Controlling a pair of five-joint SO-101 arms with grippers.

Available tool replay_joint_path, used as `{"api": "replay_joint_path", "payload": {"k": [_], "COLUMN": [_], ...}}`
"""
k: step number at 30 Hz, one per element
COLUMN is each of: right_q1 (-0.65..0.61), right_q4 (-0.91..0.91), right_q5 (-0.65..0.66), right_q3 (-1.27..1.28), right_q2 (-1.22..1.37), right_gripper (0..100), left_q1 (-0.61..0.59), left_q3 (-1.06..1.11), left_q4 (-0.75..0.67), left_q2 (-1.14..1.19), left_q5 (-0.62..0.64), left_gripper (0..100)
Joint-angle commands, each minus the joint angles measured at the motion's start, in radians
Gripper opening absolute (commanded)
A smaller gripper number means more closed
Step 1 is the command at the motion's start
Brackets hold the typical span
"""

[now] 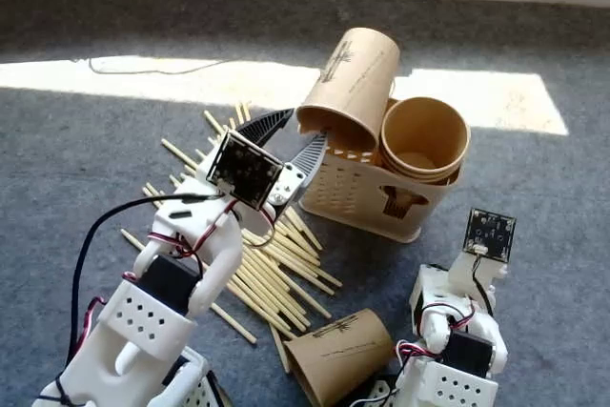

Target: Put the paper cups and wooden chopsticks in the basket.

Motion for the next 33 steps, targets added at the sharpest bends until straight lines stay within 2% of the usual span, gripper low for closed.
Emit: {"api": "replay_joint_path", "payload": {"k": [1,10,18,21,24,33], "right_q1": [0.012,0.012,0.012,0.012,0.012,0.012], "right_q4": [-0.024,-0.024,-0.024,-0.024,-0.024,-0.024], "right_q5": [-0.005,-0.005,-0.005,-0.005,-0.005,-0.005], "right_q3": [0.108,0.108,0.108,0.108,0.108,0.108], "right_q2": [-0.007,-0.007,-0.007,-0.007,-0.007,-0.007], "right_gripper": [1.9,1.9,1.9,1.9,1.9,1.9], "left_q1": [-0.005,0.048,0.048,0.048,0.038,0.002], "left_q3": [0.025,0.147,0.151,0.153,0.153,0.091], "left_q4": [-0.107,-0.313,-0.324,-0.322,-0.321,-0.032], "left_q2": [-0.012,-0.012,-0.019,-0.022,-0.022,-0.110], "left_q5": [0.000,-0.005,-0.005,-0.003,0.000,0.002], "left_gripper": [16,9,1,2,8,12]}}
